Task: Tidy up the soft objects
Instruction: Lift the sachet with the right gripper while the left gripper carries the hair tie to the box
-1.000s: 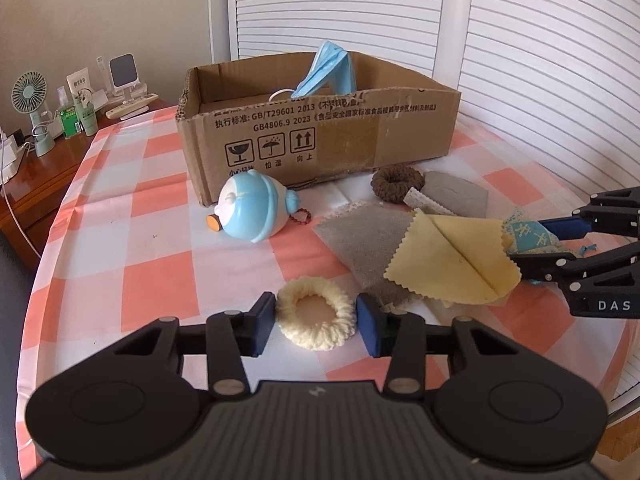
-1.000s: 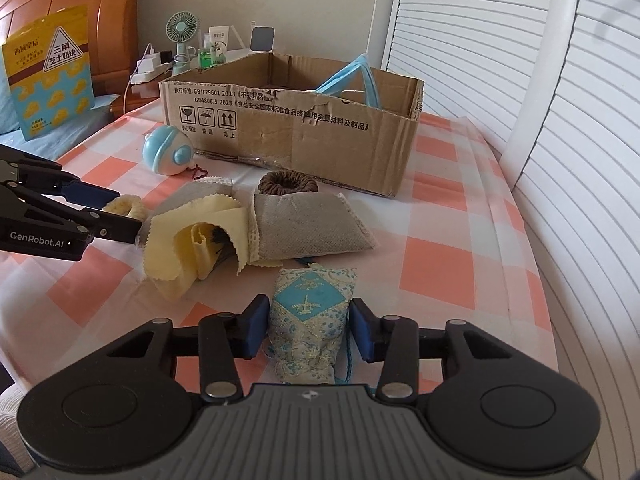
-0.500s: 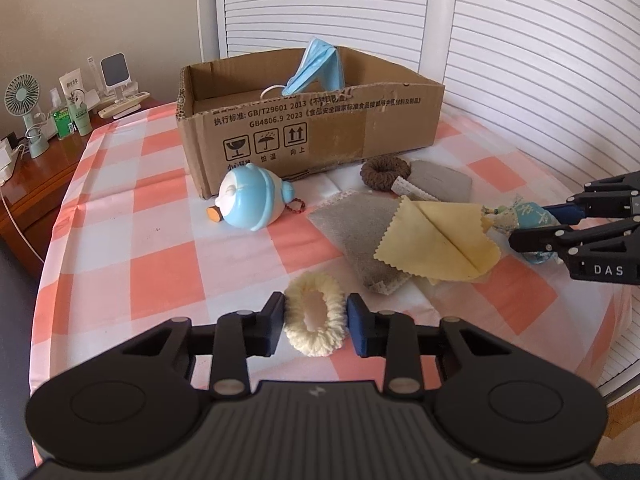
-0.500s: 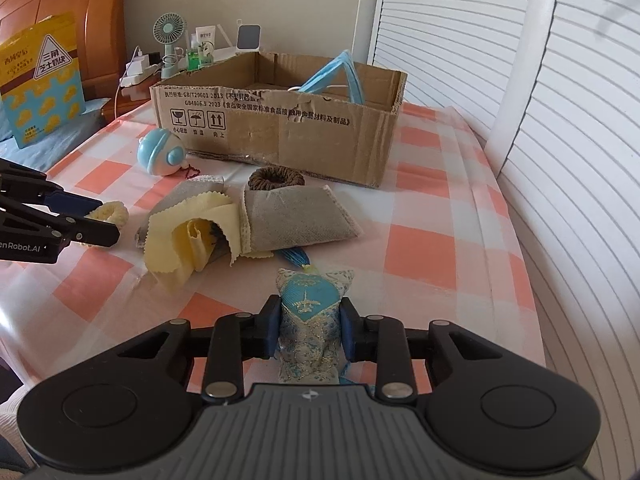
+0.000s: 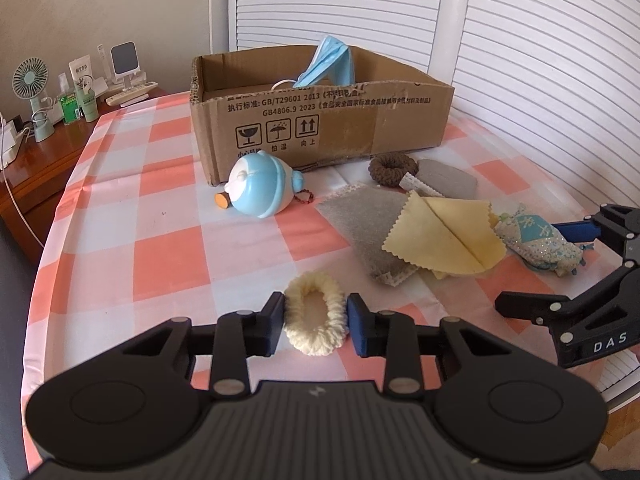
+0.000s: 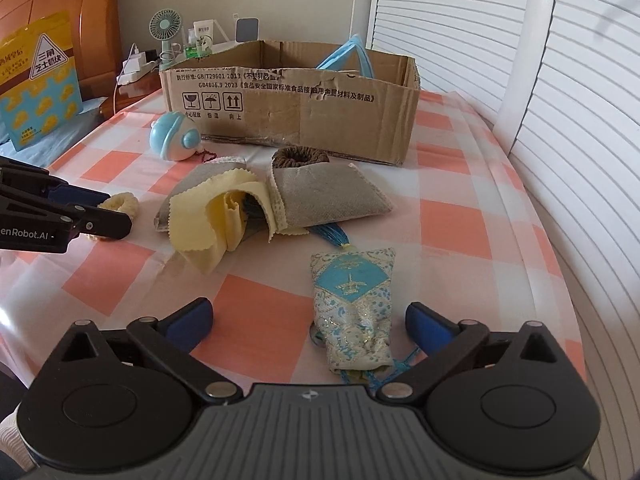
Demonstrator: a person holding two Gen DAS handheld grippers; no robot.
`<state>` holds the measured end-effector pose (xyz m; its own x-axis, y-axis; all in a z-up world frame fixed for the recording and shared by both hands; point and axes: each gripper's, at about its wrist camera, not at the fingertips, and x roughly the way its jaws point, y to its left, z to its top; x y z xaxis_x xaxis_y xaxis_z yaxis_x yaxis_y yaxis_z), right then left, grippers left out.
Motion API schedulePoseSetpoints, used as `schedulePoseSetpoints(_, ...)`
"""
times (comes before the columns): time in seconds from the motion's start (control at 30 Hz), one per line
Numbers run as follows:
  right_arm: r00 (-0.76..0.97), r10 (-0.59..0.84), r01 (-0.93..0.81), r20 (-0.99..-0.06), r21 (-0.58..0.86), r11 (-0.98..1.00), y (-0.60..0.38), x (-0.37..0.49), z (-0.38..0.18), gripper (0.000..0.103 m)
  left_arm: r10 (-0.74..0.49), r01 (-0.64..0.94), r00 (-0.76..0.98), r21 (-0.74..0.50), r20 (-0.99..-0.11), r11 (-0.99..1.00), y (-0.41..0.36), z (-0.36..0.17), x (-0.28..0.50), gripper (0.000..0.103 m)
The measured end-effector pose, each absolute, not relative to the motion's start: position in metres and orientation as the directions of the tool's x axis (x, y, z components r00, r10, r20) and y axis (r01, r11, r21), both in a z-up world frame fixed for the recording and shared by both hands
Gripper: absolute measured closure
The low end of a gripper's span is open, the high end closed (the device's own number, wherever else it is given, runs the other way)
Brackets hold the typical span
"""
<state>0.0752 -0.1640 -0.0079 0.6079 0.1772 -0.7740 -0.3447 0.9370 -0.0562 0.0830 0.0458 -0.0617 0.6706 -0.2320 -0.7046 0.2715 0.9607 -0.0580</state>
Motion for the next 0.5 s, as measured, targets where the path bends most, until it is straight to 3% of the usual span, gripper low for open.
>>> schedulePoseSetpoints(0.5, 0.599, 0.204, -0.384, -0.774, -0.054, 0.922, -0.1657, 0.0738, -0.0066, 0.0, -0.231, 0.265, 0.671, -0.063, -0.705, 0.962, 0.0464, -0.062, 0.0835, 0.07)
